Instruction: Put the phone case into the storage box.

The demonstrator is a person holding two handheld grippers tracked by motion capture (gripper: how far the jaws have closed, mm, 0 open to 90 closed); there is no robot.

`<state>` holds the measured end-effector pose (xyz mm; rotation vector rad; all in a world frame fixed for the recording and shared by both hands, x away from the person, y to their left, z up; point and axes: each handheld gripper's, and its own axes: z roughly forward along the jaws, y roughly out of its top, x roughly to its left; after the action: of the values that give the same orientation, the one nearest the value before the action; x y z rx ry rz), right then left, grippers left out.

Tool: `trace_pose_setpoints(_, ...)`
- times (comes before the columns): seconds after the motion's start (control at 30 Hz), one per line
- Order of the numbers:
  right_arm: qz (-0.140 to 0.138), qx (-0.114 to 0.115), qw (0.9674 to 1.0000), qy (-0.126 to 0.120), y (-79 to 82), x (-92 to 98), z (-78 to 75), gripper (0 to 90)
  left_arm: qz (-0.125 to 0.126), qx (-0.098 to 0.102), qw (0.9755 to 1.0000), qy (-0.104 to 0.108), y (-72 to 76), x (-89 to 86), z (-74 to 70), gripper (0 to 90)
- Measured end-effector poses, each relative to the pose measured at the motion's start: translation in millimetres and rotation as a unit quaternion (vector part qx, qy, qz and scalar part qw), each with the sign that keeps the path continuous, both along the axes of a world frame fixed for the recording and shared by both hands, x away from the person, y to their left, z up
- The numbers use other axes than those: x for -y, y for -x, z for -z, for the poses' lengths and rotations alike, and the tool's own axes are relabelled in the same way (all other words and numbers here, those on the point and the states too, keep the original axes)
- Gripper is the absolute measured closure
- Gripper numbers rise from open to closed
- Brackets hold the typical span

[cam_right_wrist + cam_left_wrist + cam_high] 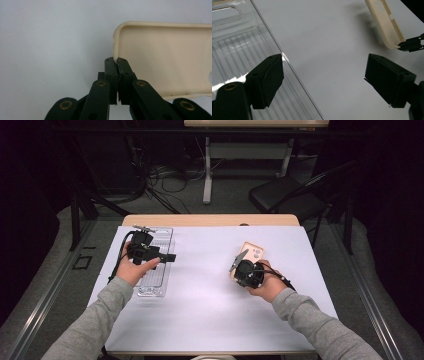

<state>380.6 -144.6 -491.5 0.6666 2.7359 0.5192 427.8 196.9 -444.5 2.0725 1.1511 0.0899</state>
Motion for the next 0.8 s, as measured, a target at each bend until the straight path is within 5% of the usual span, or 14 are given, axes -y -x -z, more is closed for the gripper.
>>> trace_pose_setpoints(0.8,-0.020,0.053,0.9983,-0.018,17.7,-8.0,-10.6,88.3,0.006,0.016,0.9998,0.003,-2.8,10.7,-18.0,15.9)
